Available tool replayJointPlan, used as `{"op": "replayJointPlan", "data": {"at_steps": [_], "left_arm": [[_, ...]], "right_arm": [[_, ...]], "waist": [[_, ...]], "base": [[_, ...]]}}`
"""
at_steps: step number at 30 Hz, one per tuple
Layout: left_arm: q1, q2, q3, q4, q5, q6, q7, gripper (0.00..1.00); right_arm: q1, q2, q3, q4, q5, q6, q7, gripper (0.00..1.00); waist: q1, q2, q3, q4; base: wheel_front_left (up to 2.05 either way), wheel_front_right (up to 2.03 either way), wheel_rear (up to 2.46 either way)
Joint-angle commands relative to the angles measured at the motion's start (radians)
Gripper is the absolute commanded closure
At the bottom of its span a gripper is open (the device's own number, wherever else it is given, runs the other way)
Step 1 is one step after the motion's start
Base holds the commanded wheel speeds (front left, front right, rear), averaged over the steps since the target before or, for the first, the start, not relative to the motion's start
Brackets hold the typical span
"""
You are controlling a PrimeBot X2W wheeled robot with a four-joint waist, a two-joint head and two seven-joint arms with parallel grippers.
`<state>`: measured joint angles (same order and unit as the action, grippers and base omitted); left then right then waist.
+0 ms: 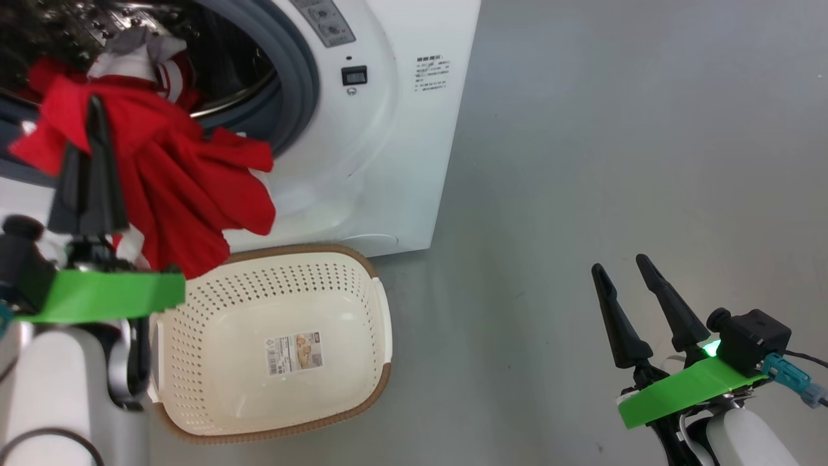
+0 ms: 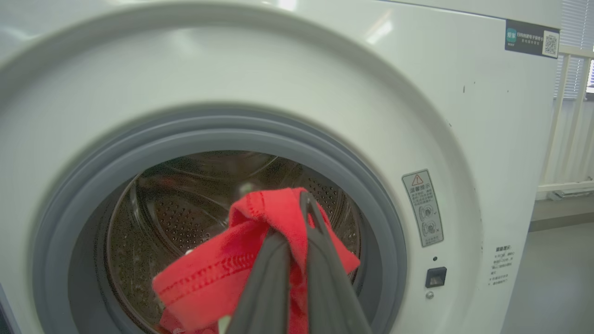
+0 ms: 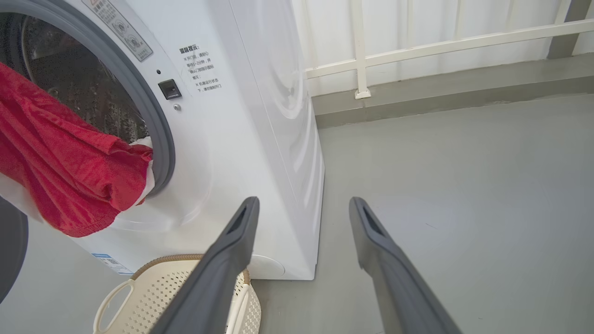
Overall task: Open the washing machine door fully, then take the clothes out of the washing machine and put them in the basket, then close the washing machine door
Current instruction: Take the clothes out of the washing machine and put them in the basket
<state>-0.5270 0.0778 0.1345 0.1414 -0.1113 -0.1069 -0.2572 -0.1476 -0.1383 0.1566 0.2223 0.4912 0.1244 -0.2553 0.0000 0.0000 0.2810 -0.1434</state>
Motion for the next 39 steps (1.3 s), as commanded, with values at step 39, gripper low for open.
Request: {"op": "replayJointPlan", "data": {"at_steps": [39], "left_arm": [[-0.078,0.023,-0.019,0.682,0.08,0.012,-0.005,1.0]], "right_arm": [[-0.167,0.036,0.052,-0.057,0.016,0.006,-0.006,0.0]], "waist": [[0.0,0.0,0.368,-0.081]], "base": [[0.0,0.0,0.0]]}}
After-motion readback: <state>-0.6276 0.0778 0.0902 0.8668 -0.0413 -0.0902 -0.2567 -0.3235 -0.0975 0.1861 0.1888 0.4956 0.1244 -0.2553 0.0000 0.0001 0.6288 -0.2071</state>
